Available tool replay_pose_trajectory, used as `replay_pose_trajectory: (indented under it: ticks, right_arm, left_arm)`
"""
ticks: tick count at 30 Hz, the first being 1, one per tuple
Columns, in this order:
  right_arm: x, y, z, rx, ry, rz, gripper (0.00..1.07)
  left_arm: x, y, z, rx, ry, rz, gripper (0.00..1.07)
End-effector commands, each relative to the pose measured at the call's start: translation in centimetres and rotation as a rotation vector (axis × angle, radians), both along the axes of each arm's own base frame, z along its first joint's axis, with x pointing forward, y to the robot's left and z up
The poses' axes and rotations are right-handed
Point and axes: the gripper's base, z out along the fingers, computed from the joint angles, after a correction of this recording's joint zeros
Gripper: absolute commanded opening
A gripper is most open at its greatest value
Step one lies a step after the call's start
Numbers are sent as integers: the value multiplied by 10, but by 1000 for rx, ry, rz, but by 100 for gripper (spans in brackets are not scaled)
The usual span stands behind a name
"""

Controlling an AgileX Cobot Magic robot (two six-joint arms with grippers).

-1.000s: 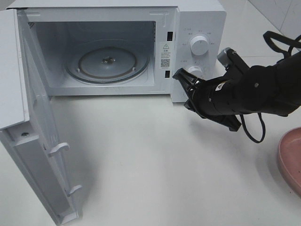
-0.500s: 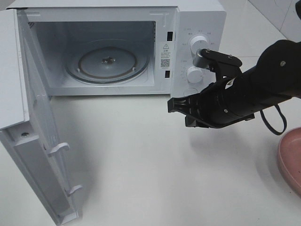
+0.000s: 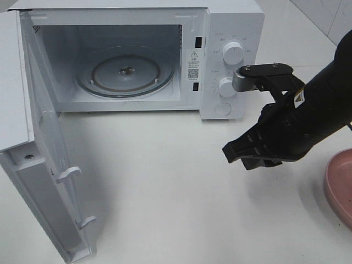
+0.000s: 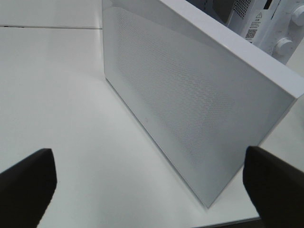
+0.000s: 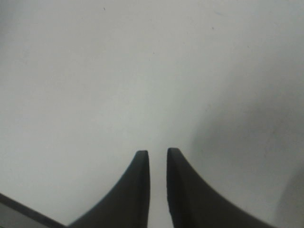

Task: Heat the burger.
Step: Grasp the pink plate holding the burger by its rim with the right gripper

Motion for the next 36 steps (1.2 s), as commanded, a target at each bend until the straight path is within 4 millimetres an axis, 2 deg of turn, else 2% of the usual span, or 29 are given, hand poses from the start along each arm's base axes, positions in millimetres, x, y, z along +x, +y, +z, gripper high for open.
replay_pose_trajectory:
  ticks: [1,4,5,6,7,8,9,10,11,12,13,14,15,16,20,30,36]
  right_arm:
    - [-9,-10,9,-57,40,-14,19]
    - [-15,-17,15,-111,49,-13,25]
    - [-17,-22,18,-153,45,-13,31]
    - [-17,-22,18,-153,45,-13,31]
    - [-15,-32,22,-186,31,-44,41]
    - [-15,-32,22,-186,31,-44,41]
    - [-15,-36,23,-194,32,-59,45]
    - [-15,-44,27,-210,25,-79,57]
    - [-15,-44,27,-210,25,-79,57]
    - [-14,-48,28,-225,19,-86,64]
    - [-13,-56,29,-251,20,-99,77]
    - [-13,-56,29,-251,20,-99,77]
    - [-13,-64,30,-280,30,-117,88]
    - [-12,-68,30,-292,38,-129,92]
    - [-10,-78,30,-314,47,-162,95]
    - [-6,-97,28,-313,64,-247,89]
    - [-4,-106,4,-325,138,-274,87]
  left_arm:
    - [-3,0,-1,-2,-14,-5,100]
    - [-3,0,-1,-2,-14,-5,100]
    - [-3,0,-1,-2,-14,-5,100]
    - [-3,0,-1,-2,-14,-5,100]
    - [-3,0,-1,-2,-14,-5,100]
    - [-3,0,-1,-2,-14,-5,100]
    - [-3,0,-1,-2,-14,-5,100]
    - [-3,0,-1,-2,-14,-5,100]
    - [-3,0,-1,-2,-14,-5,100]
    - [-3,0,-1,-2,-14,-5,100]
    - [-3,0,-1,-2,-14,-5,100]
    - [-3,0,-1,-2,-14,-5,100]
    - [-3,0,-1,-2,-14,-5,100]
    - [-3,0,-1,-2,-14,-5,100]
    - [-3,0,-1,-2,-14,-5,100]
    - [-3,0,-1,-2,-14,-5,100]
    - [-3,0,-1,-2,-14,-5,100]
